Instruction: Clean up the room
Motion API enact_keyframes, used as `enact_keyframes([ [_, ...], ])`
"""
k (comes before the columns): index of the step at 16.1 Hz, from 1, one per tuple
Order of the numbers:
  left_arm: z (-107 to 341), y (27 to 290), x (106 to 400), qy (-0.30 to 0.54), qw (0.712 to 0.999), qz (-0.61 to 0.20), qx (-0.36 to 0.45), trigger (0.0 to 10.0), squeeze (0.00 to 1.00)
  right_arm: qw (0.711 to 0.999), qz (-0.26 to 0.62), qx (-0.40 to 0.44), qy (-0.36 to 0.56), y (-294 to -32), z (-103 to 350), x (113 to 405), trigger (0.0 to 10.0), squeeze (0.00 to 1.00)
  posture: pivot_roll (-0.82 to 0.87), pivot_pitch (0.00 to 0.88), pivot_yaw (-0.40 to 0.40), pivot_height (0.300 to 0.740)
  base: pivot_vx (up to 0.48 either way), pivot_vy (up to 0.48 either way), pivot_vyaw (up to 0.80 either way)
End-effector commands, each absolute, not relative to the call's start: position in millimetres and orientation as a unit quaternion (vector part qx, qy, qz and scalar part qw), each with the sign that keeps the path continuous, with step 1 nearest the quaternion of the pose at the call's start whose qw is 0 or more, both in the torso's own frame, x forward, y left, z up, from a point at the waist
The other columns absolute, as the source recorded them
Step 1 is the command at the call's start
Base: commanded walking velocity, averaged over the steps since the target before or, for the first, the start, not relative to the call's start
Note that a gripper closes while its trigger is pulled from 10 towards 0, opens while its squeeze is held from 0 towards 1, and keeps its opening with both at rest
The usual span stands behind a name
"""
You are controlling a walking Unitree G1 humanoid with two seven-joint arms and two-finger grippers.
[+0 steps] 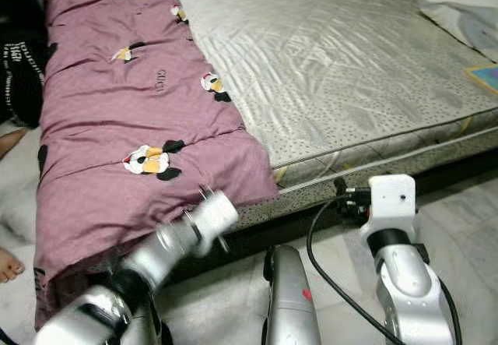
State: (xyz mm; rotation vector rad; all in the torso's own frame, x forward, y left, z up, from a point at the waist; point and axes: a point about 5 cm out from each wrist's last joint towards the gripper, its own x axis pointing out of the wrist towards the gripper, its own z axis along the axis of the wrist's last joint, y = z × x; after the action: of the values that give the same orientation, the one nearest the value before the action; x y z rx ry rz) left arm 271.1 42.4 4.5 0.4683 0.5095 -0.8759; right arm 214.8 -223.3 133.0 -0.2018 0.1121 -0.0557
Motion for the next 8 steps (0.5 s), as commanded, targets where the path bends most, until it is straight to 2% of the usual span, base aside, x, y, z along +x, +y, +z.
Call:
enact_keyframes([
  [1,20.1,44.6,283.2,0.203,0.86,-0.408,0.231,10.0,0.0,0.993,-0.033,-0.097,0.058,-224.1,130.3,217.9,10.0,0.0,-0.23,0.0,-0.014,0.508,0.0,0.0,0.0],
  [2,26.0,48.0,288.9,0.185,0.871,-0.39,0.236,10.0,0.0,0.994,-0.033,-0.093,0.054,-222.7,130.6,220.9,10.0,0.0,-0.22,0.0,-0.01,0.508,0.0,0.0,0.0],
  [4,52.2,59.2,308.1,0.115,0.911,-0.322,0.231,10.0,0.0,0.996,-0.028,-0.078,0.043,-217.8,132.9,233.0,10.0,0.0,-0.19,0.0,-0.001,0.508,0.0,0.0,0.0],
  [6,91.6,78.5,318.9,0.025,0.953,-0.245,0.175,10.0,0.0,0.997,-0.023,-0.064,0.027,-211.1,134.1,255.7,10.0,0.0,-0.12,0.0,-0.003,0.508,0.0,0.0,0.0],
  [8,103.9,91.7,310.0,-0.002,0.962,-0.224,0.156,10.0,0.0,0.998,-0.013,-0.057,0.021,-203.6,131.9,271.8,10.0,0.0,-0.07,0.0,-0.009,0.508,0.0,0.0,0.0],
])
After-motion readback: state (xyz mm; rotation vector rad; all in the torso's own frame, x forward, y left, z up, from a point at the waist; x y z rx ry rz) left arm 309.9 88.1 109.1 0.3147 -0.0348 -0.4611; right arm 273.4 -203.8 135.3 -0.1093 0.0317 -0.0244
